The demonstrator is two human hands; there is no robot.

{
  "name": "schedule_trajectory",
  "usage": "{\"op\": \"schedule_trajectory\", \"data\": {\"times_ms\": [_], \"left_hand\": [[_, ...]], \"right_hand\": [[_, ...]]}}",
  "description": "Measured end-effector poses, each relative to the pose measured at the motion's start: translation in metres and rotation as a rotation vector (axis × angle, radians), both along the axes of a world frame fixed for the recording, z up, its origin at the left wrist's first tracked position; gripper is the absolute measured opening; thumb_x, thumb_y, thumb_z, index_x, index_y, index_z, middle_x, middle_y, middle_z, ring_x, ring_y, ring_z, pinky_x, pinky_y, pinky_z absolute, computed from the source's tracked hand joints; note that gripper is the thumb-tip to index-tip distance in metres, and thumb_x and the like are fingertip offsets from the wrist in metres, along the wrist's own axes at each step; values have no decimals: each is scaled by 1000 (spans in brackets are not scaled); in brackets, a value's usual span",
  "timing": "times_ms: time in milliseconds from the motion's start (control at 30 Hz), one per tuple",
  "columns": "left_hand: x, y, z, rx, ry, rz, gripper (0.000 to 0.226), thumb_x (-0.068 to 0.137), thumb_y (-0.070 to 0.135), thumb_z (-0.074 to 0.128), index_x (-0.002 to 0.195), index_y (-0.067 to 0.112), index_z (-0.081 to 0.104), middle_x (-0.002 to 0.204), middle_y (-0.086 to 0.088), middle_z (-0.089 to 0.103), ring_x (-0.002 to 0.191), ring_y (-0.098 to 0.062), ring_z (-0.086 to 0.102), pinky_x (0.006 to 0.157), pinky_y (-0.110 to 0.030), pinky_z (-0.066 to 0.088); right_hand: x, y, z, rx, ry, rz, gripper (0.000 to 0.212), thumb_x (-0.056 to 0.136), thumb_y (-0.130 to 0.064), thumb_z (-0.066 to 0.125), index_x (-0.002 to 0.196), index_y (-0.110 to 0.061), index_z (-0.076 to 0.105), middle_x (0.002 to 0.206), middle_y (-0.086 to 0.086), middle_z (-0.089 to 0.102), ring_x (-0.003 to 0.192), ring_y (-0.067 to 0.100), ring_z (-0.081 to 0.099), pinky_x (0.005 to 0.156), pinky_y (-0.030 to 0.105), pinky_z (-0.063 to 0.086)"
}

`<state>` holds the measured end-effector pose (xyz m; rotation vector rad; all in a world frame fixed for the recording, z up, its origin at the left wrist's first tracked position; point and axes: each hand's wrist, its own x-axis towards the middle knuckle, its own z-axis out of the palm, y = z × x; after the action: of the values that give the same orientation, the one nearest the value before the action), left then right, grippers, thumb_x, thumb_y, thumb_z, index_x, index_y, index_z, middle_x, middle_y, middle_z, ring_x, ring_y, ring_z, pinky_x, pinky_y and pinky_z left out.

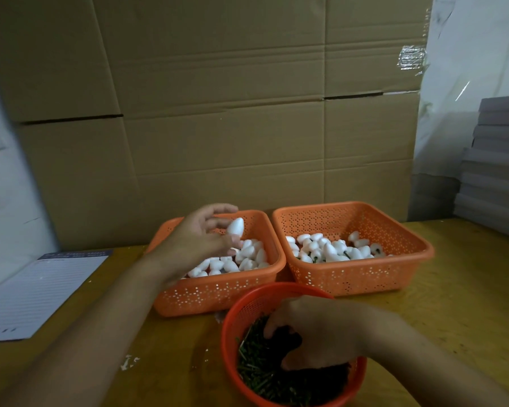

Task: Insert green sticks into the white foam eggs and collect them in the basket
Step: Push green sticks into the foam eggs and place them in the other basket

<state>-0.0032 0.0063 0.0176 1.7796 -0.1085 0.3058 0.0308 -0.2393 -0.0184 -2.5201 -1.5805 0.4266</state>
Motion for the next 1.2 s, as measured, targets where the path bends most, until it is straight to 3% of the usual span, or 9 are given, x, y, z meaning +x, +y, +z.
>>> {"op": "schedule_trajectory", "data": {"times_ms": [67, 300, 400, 633, 767, 900, 967, 1100, 1200], "left_hand": [[-16, -17, 0, -116, 20, -104, 43, 77, 19, 83, 117, 29, 71, 113, -5, 73, 100, -26, 74, 77, -28, 59], [-25, -38, -5, -398, 80, -172, 46, 80, 36, 76, 115, 6, 72, 108, -10, 72, 85, -17, 67, 68, -28, 56], [-24, -41, -9, -491, 95, -165, 45, 80, 41, 76, 112, 10, 71, 97, -7, 70, 79, -15, 66, 64, -28, 55], [-25, -40, -12, -661, 179, -171, 40, 77, 39, 81, 106, 13, 72, 88, -4, 66, 67, -12, 61, 57, -24, 52], [-27, -41, -12, -682, 195, -222, 45, 74, 28, 80, 108, 3, 65, 95, -9, 72, 71, -12, 64, 60, -24, 54], [-29, -42, -12, -662, 163, -248, 25, 79, 21, 75, 98, 6, 68, 114, -17, 71, 77, -14, 67, 64, -26, 56], [-29, -44, -11, -643, 151, -237, 19, 80, 22, 75, 93, 9, 70, 113, -16, 72, 77, -14, 66, 65, -26, 56], [-29, -48, -11, -635, 129, -190, 19, 81, 25, 72, 95, 13, 66, 101, -10, 71, 76, -14, 65, 62, -26, 54], [-30, -49, -10, -634, 112, -192, 13, 78, 21, 78, 90, 18, 74, 98, -7, 69, 78, -15, 65, 62, -26, 54]], "right_hand": [[0, 0, -1, 0, -8, -1, 48, 90, -40, 68, 136, -36, 53, 133, -10, 51, 120, 11, 49, 90, 25, 41], [1, 1, -4, 55, -20, 12, 36, 92, -33, 65, 127, -33, 60, 124, -10, 58, 110, 8, 53, 82, 21, 41], [1, 0, -3, 92, -12, 30, 27, 92, -27, 64, 119, -29, 67, 117, -13, 64, 99, 1, 53, 80, 16, 41], [1, 2, 1, 229, -18, 15, 19, 95, -21, 59, 105, -25, 74, 107, -15, 71, 97, -3, 59, 79, 4, 40], [0, 3, 2, 304, -2, -27, 15, 97, -22, 57, 100, -26, 71, 96, -14, 71, 85, -4, 61, 75, 10, 46], [-2, 4, 3, 312, 33, -55, 13, 97, -21, 55, 97, -30, 65, 83, -15, 65, 75, -3, 61, 68, 14, 46], [-2, 3, 3, 300, 53, -67, 14, 97, -21, 55, 99, -31, 64, 80, -17, 63, 77, -1, 62, 70, 17, 49], [-2, 4, 1, 288, 32, -59, 25, 97, -16, 52, 112, -28, 68, 73, -29, 53, 73, -14, 54, 67, 5, 40], [-1, 4, 1, 274, 40, -59, 24, 97, -15, 52, 110, -26, 69, 77, -25, 61, 71, -16, 55, 67, 5, 41]]}}
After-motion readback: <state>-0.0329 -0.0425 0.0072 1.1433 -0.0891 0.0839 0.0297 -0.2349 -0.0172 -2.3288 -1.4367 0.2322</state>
